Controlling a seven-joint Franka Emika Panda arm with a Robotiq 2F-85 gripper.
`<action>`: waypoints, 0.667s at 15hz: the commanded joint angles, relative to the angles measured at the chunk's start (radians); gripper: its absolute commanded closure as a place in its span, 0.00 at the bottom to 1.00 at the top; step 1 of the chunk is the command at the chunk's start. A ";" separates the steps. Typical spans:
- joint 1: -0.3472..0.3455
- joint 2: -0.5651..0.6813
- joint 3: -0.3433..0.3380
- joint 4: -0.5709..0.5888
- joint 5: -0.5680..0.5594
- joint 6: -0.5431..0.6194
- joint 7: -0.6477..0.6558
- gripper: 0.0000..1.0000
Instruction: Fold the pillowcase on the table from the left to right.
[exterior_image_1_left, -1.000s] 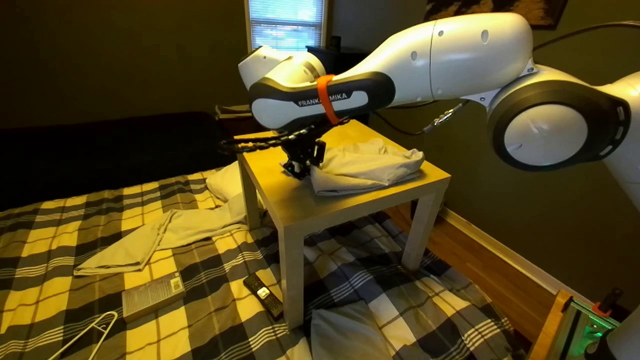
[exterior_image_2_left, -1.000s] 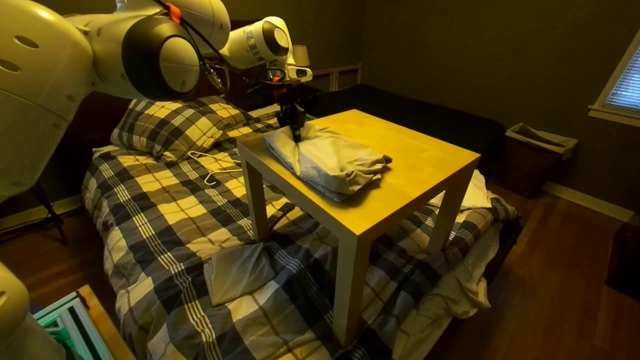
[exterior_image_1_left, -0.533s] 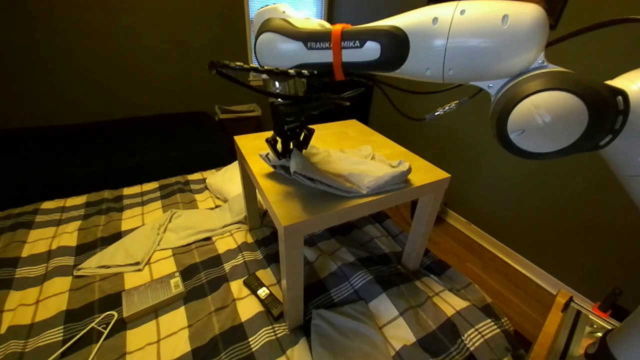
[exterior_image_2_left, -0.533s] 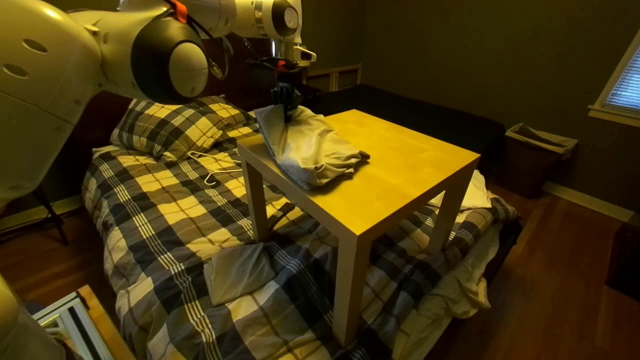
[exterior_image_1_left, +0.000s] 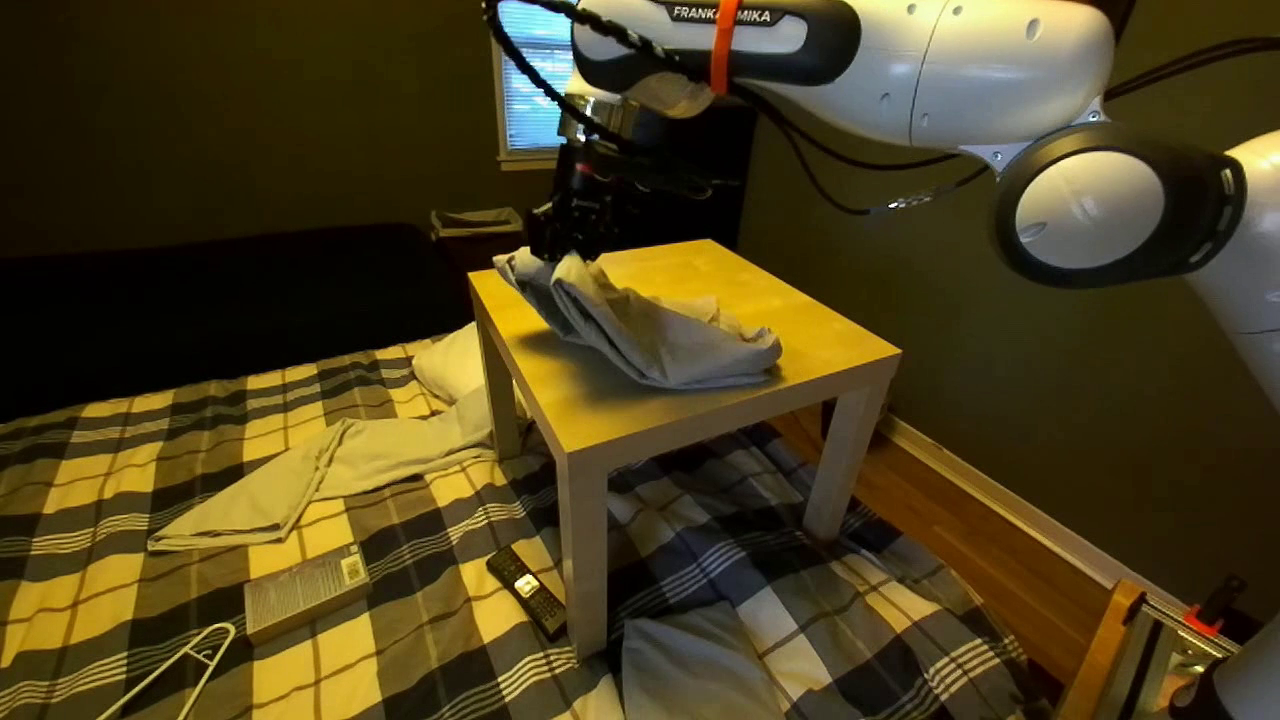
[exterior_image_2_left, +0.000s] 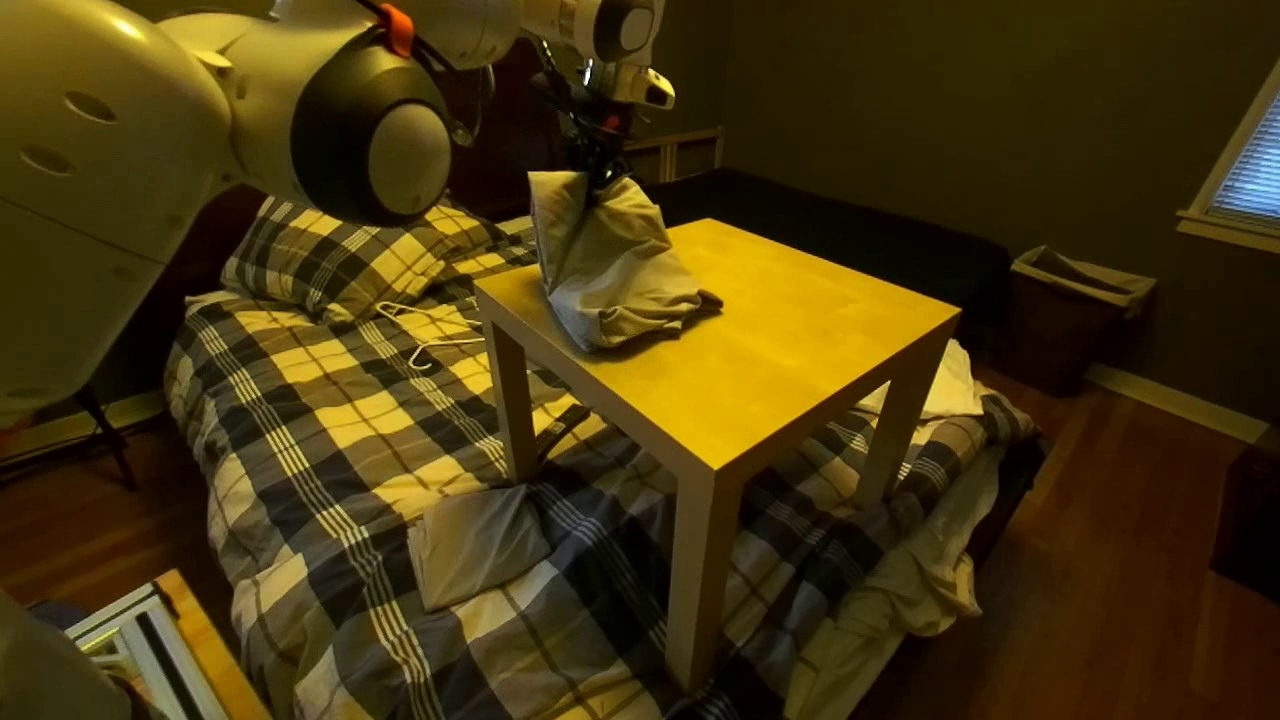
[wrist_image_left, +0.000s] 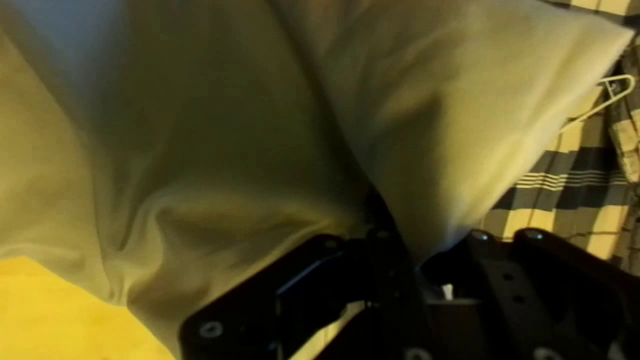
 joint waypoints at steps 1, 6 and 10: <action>-0.125 -0.012 0.069 -0.033 0.144 0.045 -0.111 0.98; -0.294 -0.018 0.147 -0.106 0.351 0.044 -0.260 0.98; -0.305 0.001 0.133 -0.084 0.351 0.031 -0.230 0.91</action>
